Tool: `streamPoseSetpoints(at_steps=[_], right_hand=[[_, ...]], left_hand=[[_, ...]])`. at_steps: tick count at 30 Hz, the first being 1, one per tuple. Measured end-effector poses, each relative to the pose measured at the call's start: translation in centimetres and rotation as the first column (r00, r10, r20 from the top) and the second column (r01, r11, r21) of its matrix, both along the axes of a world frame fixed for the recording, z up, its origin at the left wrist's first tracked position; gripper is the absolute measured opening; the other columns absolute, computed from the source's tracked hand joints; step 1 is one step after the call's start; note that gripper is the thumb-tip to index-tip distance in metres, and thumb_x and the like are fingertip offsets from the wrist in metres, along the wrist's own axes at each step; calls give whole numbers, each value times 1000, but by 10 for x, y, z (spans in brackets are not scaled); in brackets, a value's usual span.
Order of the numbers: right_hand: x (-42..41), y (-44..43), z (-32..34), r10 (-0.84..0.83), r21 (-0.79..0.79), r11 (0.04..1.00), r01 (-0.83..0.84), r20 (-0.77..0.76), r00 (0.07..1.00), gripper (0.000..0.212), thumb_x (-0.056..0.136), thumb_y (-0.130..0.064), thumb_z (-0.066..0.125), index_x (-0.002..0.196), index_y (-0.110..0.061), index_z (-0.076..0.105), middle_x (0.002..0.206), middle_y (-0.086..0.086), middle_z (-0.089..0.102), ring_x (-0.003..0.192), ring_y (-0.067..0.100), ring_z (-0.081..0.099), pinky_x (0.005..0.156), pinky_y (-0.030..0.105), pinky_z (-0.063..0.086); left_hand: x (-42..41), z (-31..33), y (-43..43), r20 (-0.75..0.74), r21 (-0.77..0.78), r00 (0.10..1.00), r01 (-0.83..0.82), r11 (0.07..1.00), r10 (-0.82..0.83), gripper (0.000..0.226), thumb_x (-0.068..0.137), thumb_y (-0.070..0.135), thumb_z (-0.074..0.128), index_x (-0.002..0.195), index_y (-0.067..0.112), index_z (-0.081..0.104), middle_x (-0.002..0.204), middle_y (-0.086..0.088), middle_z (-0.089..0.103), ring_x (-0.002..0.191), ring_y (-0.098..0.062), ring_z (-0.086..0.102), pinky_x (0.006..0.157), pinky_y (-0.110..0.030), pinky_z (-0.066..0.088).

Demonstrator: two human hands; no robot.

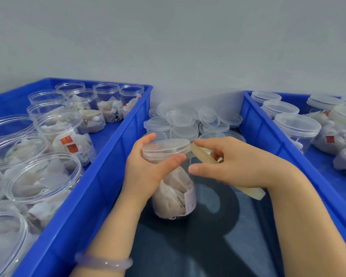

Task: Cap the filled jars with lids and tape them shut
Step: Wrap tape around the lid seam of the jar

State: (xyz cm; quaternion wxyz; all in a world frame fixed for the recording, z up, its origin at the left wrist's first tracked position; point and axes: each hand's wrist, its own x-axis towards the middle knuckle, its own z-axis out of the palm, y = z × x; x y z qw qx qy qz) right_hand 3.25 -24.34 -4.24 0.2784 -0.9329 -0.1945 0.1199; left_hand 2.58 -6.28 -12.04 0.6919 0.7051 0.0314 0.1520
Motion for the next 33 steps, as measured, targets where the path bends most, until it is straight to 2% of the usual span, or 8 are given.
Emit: streamPoseSetpoints(at_steps=[3,5,8,11,14,25,30,33], right_hand=[[0,-4,3,-17,46,999,20,-57,998,99,39,-82,55,133,-50,44,54,-41,48,48,-20,48,59,13,34],[2,-12,3,-50,62,997,54,-66,997,100,32,-82,55,127,-50,50,54,-38,54,48,-13,53,58,13,37],[5,-21,2,-104,87,990,110,-78,992,94,29,-82,55,118,-49,55,62,-15,68,51,1,60,65,20,44],[7,-22,-1,-114,108,987,120,-64,991,85,30,-83,53,108,-50,58,66,-14,70,51,1,61,66,21,45],[10,-21,-3,-125,125,984,130,-43,991,78,30,-84,54,100,-50,61,67,-19,69,51,1,61,63,19,43],[12,-15,-9,-12,65,998,21,-131,991,92,38,-82,53,121,-43,52,70,-6,69,54,8,65,62,27,54],[14,-15,-9,-57,41,997,61,-103,993,112,34,-83,51,133,-32,48,75,-14,56,59,1,57,61,19,43],[11,-11,-8,-60,-10,998,59,-73,996,104,49,-81,55,138,-28,42,75,-21,46,59,-5,49,58,16,36]], left_hand=[[1,-1,5,10,-151,998,62,987,-62,85,36,41,83,116,32,56,117,1,65,101,-11,66,77,-23,54],[2,0,7,14,-194,993,119,974,-119,86,35,39,82,116,30,58,113,1,67,99,-13,68,74,-23,54],[1,1,8,7,-194,976,215,957,-218,97,25,43,89,117,29,59,107,5,69,98,-14,68,70,-21,54],[-1,2,7,-5,-198,958,279,940,-286,114,16,60,90,120,25,58,106,0,68,94,-16,68,69,-22,54],[-1,3,9,5,-206,950,306,930,-312,113,18,61,90,121,25,58,102,2,70,92,-15,69,69,-22,54],[-2,-3,5,21,-152,920,389,908,-391,112,25,65,88,119,16,56,102,3,73,97,-15,68,73,-23,54],[-3,-1,3,48,-13,966,255,967,-254,95,35,58,83,120,28,54,116,5,66,106,-11,64,77,-22,53],[-5,0,3,46,94,979,195,976,-200,97,40,55,77,129,30,48,122,11,60,110,-3,60,81,-22,54]])
